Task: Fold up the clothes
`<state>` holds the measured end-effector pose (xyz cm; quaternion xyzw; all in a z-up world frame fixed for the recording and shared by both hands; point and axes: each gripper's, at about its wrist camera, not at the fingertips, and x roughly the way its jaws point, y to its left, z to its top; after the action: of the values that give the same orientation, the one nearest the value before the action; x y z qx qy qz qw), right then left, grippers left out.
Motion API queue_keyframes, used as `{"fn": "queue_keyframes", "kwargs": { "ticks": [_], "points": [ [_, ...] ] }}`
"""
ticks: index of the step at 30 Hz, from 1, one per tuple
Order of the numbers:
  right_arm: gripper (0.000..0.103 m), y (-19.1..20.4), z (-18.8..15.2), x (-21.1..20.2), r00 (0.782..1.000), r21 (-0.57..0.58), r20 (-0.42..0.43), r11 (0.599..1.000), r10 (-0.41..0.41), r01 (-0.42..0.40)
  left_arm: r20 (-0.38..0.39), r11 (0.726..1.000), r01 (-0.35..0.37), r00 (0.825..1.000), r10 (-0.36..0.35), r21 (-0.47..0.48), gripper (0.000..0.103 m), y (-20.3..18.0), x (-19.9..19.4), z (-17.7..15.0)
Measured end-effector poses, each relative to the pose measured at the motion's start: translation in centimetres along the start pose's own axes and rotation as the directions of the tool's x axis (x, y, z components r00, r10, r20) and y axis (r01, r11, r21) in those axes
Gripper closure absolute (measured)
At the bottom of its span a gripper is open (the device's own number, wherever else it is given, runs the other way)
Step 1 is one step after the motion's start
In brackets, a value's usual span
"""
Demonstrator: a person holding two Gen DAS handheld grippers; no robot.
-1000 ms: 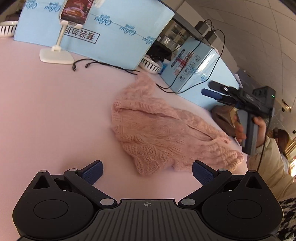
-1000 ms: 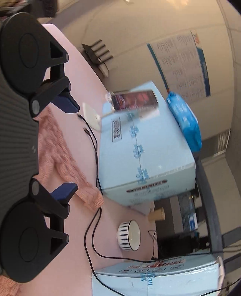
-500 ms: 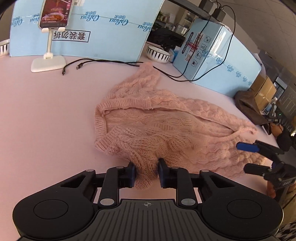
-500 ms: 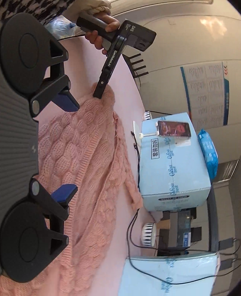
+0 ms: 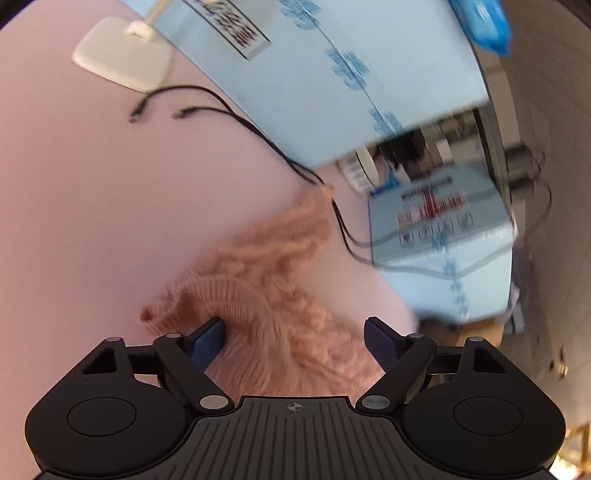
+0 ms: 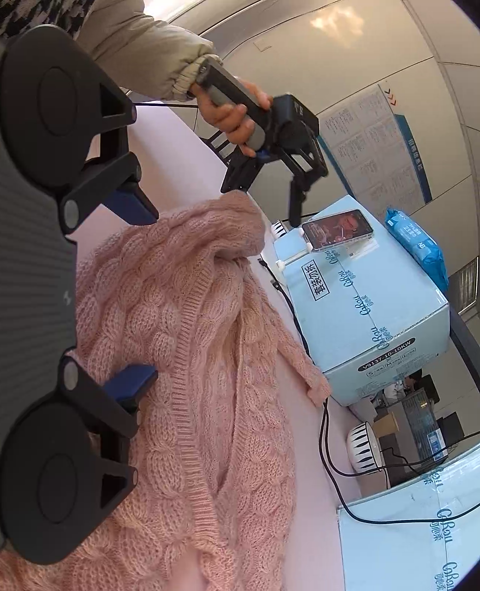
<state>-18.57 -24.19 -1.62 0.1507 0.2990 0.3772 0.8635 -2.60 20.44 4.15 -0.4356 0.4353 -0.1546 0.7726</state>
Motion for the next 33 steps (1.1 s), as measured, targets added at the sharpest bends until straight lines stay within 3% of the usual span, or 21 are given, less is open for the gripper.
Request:
{"fn": "queue_keyframes", "kwargs": {
  "ticks": [3,5,6,8,10,11,13,15,17,20,23,25,27,28,31,32,33],
  "points": [
    [0.017,-0.2,0.0,-0.1,1.000,0.010,0.002,1.000,0.009,-0.009,0.063,1.000,-0.007,0.998,0.006,0.018,0.019,1.4,-1.7,0.6],
    [0.017,-0.4,0.0,-0.1,1.000,0.025,0.005,0.999,0.021,-0.021,0.072,0.996,-0.014,0.997,0.008,0.091,0.019,1.7,-3.2,0.2],
    [0.016,-0.5,0.0,-0.1,1.000,0.030,0.006,0.999,0.027,-0.027,0.056,0.985,-0.033,0.998,0.023,0.170,0.017,1.7,-4.0,-0.3],
    [0.015,-0.7,0.0,-0.1,0.999,0.037,0.007,0.999,0.035,-0.035,0.007,0.941,-0.094,0.995,0.097,0.325,0.012,1.4,-4.9,-1.5],
    [0.014,-0.7,0.0,-0.1,0.999,0.041,0.008,0.998,0.042,-0.042,-0.042,0.852,-0.165,0.976,0.214,0.497,0.011,1.4,-5.7,-3.6],
    [0.013,-0.7,0.0,-0.1,0.999,0.042,0.008,0.998,0.043,-0.043,-0.058,0.821,-0.171,0.969,0.240,0.545,0.011,1.8,-6.0,-4.4],
    [0.013,-0.7,0.0,-0.1,0.999,0.042,0.008,0.998,0.045,-0.045,-0.114,0.763,-0.141,0.956,0.270,0.631,0.011,2.8,-6.3,-6.6],
    [0.012,-0.6,0.0,-0.1,0.999,0.043,0.009,0.998,0.046,-0.046,-0.072,0.697,-0.131,0.964,0.254,0.705,0.011,2.8,-6.9,-8.5],
    [0.012,-0.6,0.0,-0.1,0.999,0.043,0.009,0.998,0.046,-0.047,-0.066,0.677,-0.124,0.967,0.248,0.726,0.011,2.4,-6.9,-9.6],
    [0.011,-0.5,0.0,-0.1,0.999,0.039,0.009,0.998,0.043,-0.043,-0.128,0.650,-0.030,0.973,0.194,0.759,0.011,1.1,-5.3,-11.1],
    [0.009,0.0,0.0,0.1,1.000,0.009,0.001,1.000,0.029,-0.029,-0.187,0.616,0.046,0.968,0.167,0.787,0.012,-0.5,-3.5,-12.4],
    [0.007,0.4,-0.1,0.1,1.000,-0.010,-0.003,1.000,0.020,-0.020,-0.242,0.614,0.105,0.960,0.144,0.782,0.017,-1.6,-2.4,-13.0],
    [0.007,0.7,-0.1,0.1,1.000,-0.027,-0.007,1.000,0.009,-0.009,-0.297,0.630,0.160,0.948,0.117,0.760,0.045,-2.7,-1.5,-13.4],
    [0.007,1.0,-0.1,0.1,1.000,-0.039,-0.008,0.999,-0.005,0.004,-0.300,0.639,0.164,0.948,0.110,0.752,0.051,-3.2,-1.4,-13.4],
    [0.006,2.0,-0.8,-0.1,1.000,-0.019,0.019,1.000,0.002,-0.002,-0.288,0.683,0.171,0.956,0.059,0.710,0.074,-4.3,-1.6,-13.0],
    [0.006,2.2,-1.0,-0.2,0.999,-0.008,0.023,0.999,0.034,-0.034,-0.304,0.713,0.196,0.952,0.025,0.673,0.078,-4.5,-1.8,-12.6],
    [0.006,2.8,-1.4,-0.1,0.993,0.006,0.017,0.993,0.115,-0.116,-0.318,0.741,0.219,0.948,-0.008,0.635,0.078,-4.7,-1.9,-12.1]
  ]
}}
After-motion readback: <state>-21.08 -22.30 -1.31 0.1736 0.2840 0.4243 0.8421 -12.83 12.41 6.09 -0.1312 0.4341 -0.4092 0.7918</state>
